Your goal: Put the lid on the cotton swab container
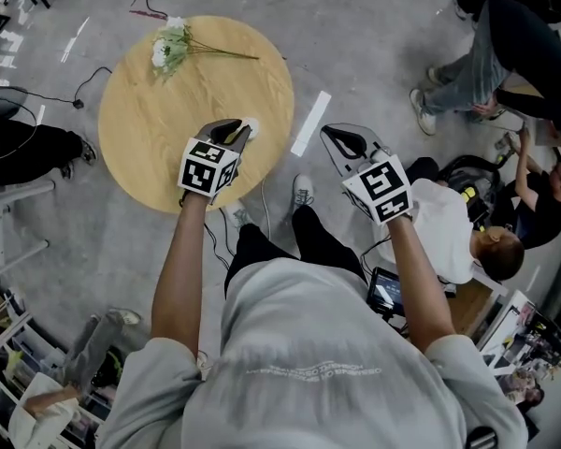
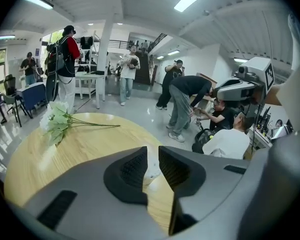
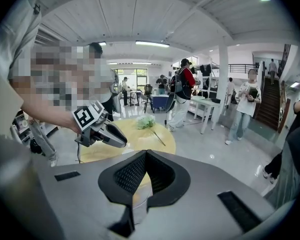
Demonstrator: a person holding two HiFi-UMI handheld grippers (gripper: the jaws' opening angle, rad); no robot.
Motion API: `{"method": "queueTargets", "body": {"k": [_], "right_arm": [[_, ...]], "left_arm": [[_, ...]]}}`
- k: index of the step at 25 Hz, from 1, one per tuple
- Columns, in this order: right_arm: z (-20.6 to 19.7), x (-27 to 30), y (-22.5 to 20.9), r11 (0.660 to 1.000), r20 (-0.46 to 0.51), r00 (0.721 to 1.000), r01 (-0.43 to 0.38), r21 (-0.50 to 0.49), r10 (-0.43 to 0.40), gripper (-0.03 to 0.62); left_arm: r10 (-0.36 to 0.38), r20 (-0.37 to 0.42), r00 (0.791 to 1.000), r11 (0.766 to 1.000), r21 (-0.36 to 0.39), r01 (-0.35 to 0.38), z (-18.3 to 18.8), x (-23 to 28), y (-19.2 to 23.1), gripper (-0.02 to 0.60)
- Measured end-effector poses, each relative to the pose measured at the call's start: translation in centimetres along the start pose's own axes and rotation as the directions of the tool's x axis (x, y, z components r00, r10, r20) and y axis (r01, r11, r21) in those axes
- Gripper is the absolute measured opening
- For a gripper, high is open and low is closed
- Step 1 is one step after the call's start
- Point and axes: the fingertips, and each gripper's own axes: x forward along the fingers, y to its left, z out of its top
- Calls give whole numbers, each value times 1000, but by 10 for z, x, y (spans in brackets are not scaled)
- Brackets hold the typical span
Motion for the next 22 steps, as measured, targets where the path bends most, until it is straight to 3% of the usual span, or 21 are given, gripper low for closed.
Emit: {"method": "queueTargets", "body": {"k": [12, 22], "right_arm": [[-16, -6, -1, 999, -16, 1000, 12, 31, -11, 26], [-27, -11, -10, 998, -22, 999, 46, 48, -45, 26]], "left_arm": [[-26, -142, 990, 997, 72, 36, -25, 29, -11, 81], [12, -140, 990, 991, 135, 7, -26, 36, -11, 72]]}}
